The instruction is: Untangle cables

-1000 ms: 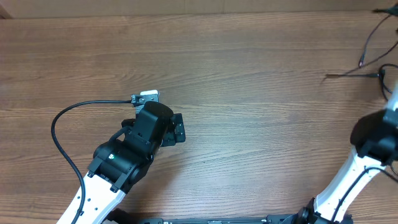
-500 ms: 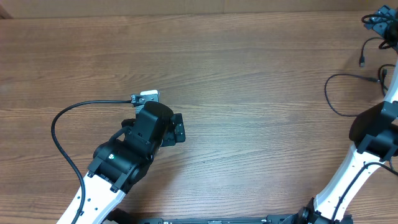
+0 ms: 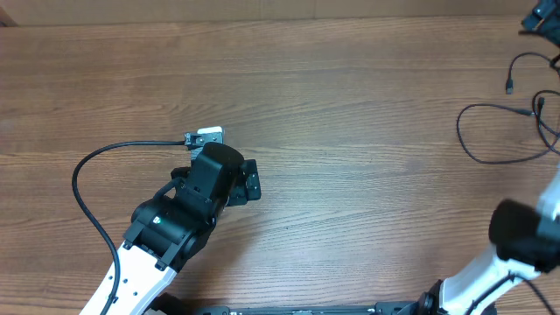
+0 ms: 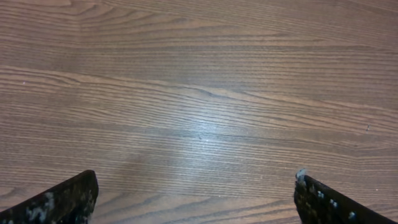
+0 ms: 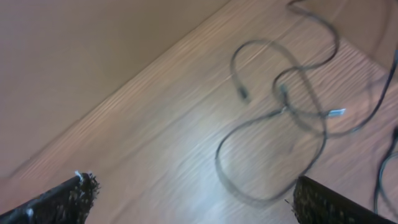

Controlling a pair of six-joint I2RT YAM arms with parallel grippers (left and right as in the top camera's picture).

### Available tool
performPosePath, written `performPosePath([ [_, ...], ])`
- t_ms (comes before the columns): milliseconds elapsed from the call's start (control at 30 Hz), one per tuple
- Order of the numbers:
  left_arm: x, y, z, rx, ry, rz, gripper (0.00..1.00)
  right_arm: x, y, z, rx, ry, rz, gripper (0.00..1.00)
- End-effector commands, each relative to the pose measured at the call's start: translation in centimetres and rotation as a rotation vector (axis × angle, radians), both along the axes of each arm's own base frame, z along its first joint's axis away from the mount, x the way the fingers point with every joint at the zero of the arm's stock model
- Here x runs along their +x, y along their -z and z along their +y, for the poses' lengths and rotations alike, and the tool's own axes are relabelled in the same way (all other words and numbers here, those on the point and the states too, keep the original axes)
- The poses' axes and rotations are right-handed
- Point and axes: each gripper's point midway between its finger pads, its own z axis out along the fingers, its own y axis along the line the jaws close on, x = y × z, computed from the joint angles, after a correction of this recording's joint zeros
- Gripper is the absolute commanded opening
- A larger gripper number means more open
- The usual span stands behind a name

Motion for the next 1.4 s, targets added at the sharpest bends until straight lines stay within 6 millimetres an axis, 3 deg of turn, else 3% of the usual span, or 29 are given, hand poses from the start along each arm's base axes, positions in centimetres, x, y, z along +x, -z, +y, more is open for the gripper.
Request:
performPosePath([
  [0,0.3,-0.3,0.3,0.021,0.001,-0.013,1.00,-1.8,-1.3,5.1,0.141,-0.145,-0.020,1.00],
  [133,0.3,-0.3,0.3,0.021,0.001,-0.013,1.00,-4.1,-1.1,9.5,0.288,-0.255,0.034,1.00],
  [300,0.3,-0.3,0.3,0.021,0.001,-0.013,1.00,-3.9,-1.7,13.3,0.390,-0.376,0.015,1.00],
  [433,0.3,-0.3,0.3,0.021,0.001,-0.013,1.00,-3.8,-1.7,15.1,0.390,-0.421,0.024,1.00],
  [567,0.3,-0.3,0.3,0.021,0.001,-0.013,1.00,-4.1,-1.6,18.6,0.324,-0.598,0.035,1.00],
  [633,0.3,-0.3,0.3,0.021,0.001,-0.013,1.00,-5.4,-0.6,21.4,0.258,-0.746,0.079,1.00],
  [833,0.3,-0.3,0.3,0.021,0.001,-0.013,1.00,-9.2,5.3,21.3,0.138,-0.659,0.329,1.00],
  [967,0.3,-0.3,0.3,0.021,0.001,-0.013,1.00,-12.4,9.2,20.9,0.170,-0.606,0.477,1.00],
  [1100,0.3,-0.3,0.3,0.021,0.001,-0.013,1.00,-14.0,11.9,20.7,0.190,-0.596,0.581,1.00],
  [1233,0.3,-0.3,0.3,0.021,0.001,-0.013,1.00,-14.6,13.3,20.6,0.198,-0.591,0.626,1.00],
  [1367,0.3,-0.3,0.3,0.021,0.001,-0.013,1.00,-14.5,13.4,20.6,0.198,-0.592,0.624,1.00],
])
